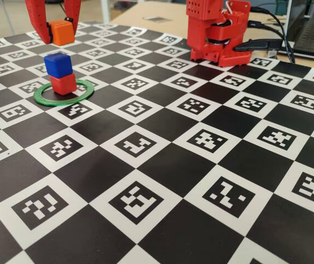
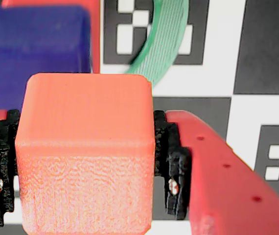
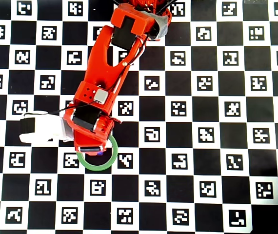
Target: Grab the red cube then put it in the green circle then put the blue cube on top and finally the orange cube on top
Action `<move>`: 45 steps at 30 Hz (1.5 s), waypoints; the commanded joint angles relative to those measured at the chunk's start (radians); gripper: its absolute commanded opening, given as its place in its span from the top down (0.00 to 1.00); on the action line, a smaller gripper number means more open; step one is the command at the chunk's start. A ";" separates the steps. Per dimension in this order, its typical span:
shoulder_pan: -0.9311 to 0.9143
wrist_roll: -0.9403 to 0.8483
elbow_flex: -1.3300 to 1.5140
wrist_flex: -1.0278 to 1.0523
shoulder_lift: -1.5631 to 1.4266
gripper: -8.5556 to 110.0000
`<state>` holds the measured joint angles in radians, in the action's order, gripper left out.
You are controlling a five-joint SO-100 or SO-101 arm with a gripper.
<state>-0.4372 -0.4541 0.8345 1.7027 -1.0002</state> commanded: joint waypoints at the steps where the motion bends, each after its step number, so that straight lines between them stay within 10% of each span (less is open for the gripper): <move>1: -0.011 0.006 -0.118 -0.015 -0.038 0.95; 45: 0.035 0.060 -0.098 -0.063 -0.005 0.95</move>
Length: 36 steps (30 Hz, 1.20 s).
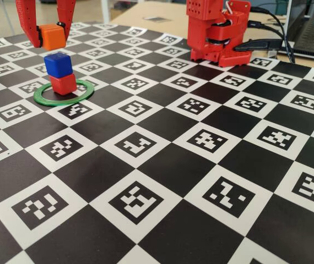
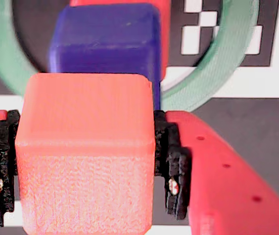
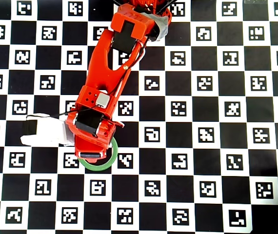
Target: Grab the red cube then put it in the green circle then put the blue cube on top and finally the orange cube on top
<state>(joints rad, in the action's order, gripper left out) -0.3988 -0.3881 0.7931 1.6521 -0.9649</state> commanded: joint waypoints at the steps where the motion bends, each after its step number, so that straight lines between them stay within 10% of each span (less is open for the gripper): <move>1: -0.003 -0.006 -0.057 -0.012 -0.040 0.95; 36: -0.008 -0.026 -0.034 -0.009 -0.029 0.95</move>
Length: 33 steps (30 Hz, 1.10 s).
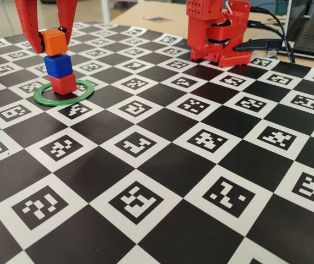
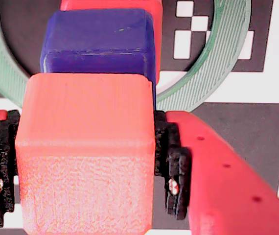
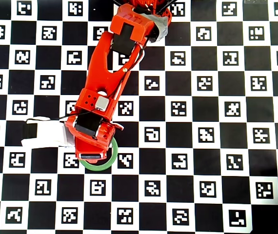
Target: Grab the red cube then put it in the green circle then put the blue cube on top and finally the orange cube on top
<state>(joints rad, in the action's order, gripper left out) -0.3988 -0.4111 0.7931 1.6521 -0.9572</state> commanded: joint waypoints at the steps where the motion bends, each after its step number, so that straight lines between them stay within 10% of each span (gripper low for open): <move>1: -0.008 -0.003 -0.031 -0.011 -0.037 0.95; 33: -0.020 -0.009 0.021 -0.038 -0.040 0.95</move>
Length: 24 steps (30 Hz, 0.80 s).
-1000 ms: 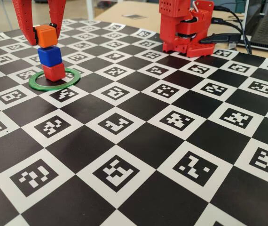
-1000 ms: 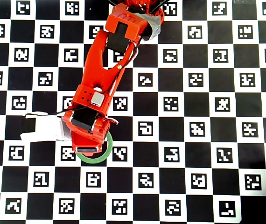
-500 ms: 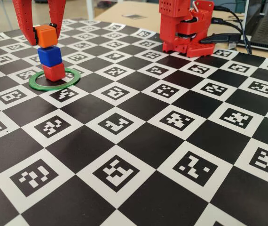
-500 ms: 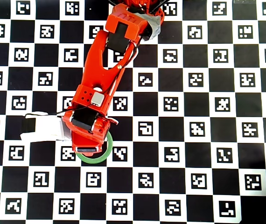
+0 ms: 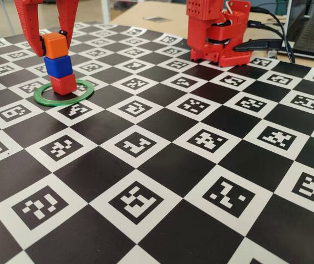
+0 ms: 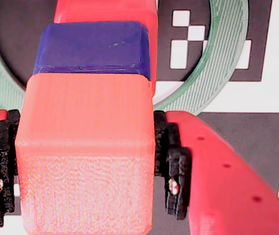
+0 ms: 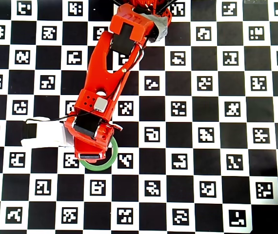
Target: Grab the red cube then put it in the green circle then put the blue cube on top and finally the orange cube on top
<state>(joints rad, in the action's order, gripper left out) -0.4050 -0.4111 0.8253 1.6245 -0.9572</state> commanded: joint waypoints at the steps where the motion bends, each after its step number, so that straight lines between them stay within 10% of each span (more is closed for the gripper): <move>1: -0.014 -0.014 -0.009 -0.009 -0.041 0.94; 24: -0.031 0.026 -0.023 0.012 -0.069 0.67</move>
<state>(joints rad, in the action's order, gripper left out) -0.4218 -0.3881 0.8345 1.6245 -0.9572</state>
